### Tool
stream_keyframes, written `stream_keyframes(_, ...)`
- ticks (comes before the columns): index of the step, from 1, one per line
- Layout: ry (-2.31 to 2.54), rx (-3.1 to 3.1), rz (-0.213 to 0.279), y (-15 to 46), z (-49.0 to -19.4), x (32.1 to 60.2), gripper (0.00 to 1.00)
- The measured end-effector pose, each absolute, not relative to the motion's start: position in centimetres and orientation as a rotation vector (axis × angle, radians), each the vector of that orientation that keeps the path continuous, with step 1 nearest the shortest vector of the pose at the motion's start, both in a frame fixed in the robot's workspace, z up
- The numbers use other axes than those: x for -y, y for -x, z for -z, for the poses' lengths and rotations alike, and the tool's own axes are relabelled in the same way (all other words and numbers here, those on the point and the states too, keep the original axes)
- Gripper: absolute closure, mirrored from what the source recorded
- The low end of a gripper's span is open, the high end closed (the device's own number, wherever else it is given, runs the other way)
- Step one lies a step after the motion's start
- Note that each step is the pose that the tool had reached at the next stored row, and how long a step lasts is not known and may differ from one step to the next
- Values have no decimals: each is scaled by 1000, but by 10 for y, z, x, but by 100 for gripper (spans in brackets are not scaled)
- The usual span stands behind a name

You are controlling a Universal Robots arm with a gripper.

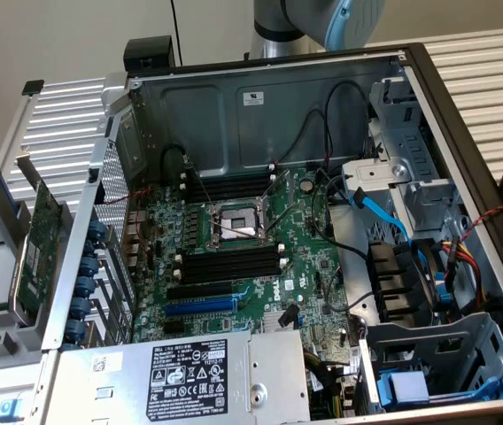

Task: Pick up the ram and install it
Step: 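Pick up the ram and move it above insertion slot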

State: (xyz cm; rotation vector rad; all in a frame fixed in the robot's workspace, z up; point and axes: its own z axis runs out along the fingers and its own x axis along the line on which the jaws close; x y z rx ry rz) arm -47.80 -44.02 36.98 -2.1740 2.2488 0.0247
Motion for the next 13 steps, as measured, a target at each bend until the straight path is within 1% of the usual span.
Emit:
stream_keyframes(2,2174,-2249,-24,478,-368,440,89)
stream_keyframes(5,2175,-2249,-23,478,-365,440,70)
stream_keyframes(6,2175,-2249,-23,478,-364,440,70)
stream_keyframes(7,2175,-2250,-23,478,-363,440,64)
stream_keyframes(8,2175,-2250,-22,478,-361,440,64)
stream_keyframes(10,2176,-2251,-20,478,-358,440,52)
stream_keyframes(13,2178,-2253,-16,478,-352,439,52)
